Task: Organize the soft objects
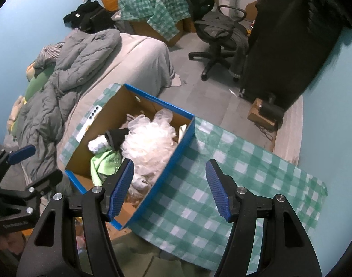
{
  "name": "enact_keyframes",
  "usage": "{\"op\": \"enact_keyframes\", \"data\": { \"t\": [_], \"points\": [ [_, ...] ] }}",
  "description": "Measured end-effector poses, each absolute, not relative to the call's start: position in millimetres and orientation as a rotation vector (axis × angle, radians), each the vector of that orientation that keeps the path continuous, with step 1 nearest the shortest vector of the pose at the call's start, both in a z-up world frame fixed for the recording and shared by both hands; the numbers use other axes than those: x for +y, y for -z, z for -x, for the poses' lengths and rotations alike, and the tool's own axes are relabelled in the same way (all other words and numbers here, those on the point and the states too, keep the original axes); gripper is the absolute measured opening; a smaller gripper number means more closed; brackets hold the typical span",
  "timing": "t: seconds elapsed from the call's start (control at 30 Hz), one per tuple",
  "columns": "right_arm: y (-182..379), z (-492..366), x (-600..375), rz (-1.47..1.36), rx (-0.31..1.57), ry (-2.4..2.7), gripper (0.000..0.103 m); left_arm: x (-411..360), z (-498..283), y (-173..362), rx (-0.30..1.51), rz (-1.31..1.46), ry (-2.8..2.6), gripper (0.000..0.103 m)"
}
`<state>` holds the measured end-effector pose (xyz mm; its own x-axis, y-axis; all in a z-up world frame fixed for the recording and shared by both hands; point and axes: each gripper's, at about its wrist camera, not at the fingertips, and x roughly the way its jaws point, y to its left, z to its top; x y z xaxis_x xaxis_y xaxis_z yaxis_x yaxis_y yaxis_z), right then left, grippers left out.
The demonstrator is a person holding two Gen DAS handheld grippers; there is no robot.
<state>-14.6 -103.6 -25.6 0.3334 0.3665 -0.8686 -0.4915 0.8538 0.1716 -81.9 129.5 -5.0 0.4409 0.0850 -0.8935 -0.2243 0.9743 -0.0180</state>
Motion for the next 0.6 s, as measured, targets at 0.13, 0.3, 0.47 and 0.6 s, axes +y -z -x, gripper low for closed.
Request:
{"op": "enact_keyframes", "data": {
  "t": [0.13, 0.3, 0.47, 0.6],
  "points": [
    [25, 15, -114, 0.116, 1.097, -0.554, 0.064, 126, 82, 3, 1.094, 0.141, -0.203, 0.092],
    [22, 16, -121, 0.110, 1.090, -0.552, 0.064, 120, 81, 3, 1.104, 0.135, -0.204, 0.092],
    [18, 15, -130, 0.106, 1.083, -0.553, 0.064, 113, 79, 3, 1.107, 0.122, -0.217, 0.092],
    [18, 15, -131, 0.107, 1.083, -0.554, 0.064, 107, 78, 2, 1.102, 0.119, -0.222, 0.092]
  ]
}}
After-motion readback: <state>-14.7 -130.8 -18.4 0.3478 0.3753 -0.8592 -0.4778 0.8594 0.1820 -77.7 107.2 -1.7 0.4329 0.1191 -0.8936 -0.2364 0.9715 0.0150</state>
